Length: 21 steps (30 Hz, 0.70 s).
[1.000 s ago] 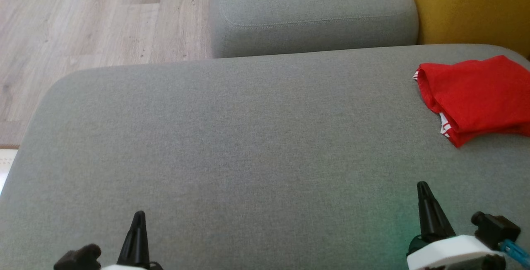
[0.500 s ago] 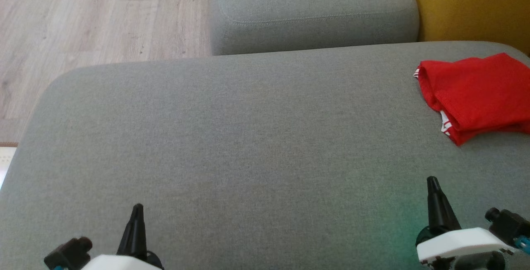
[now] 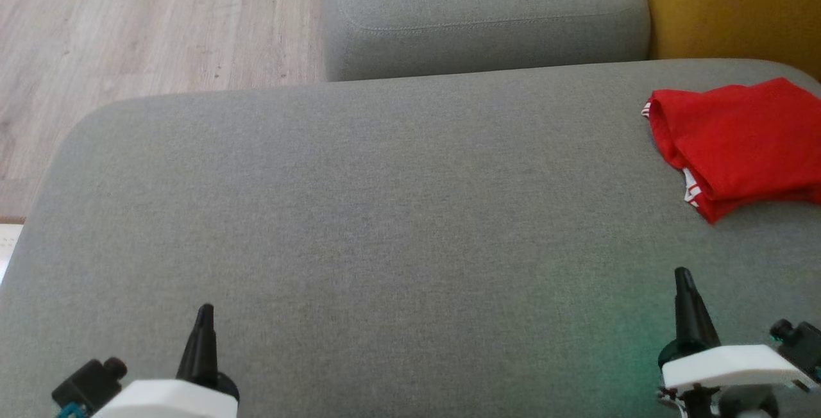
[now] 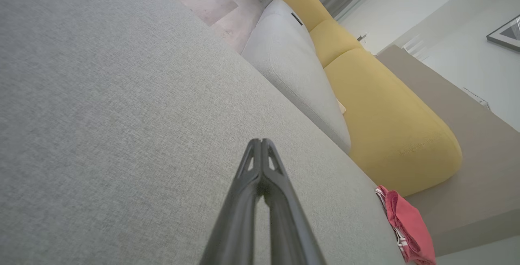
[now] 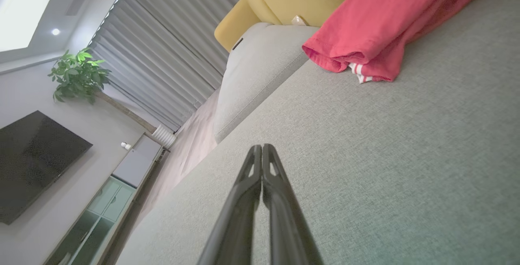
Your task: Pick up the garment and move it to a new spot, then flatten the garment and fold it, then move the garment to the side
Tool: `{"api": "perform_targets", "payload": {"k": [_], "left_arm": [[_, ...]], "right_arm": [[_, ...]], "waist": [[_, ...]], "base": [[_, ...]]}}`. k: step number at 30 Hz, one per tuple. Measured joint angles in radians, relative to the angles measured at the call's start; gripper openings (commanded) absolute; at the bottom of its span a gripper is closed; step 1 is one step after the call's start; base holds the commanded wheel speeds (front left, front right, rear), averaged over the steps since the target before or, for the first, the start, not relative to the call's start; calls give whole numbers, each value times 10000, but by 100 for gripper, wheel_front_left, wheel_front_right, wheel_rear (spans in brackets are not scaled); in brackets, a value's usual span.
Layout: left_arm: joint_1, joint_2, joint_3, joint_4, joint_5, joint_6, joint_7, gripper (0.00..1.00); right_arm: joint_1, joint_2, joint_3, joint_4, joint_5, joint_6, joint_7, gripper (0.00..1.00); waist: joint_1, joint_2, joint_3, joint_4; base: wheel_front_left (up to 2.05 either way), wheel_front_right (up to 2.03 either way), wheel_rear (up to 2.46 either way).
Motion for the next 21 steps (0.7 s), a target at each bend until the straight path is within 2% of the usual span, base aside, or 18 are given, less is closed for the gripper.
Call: {"api": "perform_targets", "payload": {"k": [21], "left_arm": [[-759,8,332,391,-2462,-311,589,0]], "right_arm": [[-400,92,-460,4,2449,0,560,0]], "waist": [[0,0,153,-12]], "base": [[0,0,0]]}}
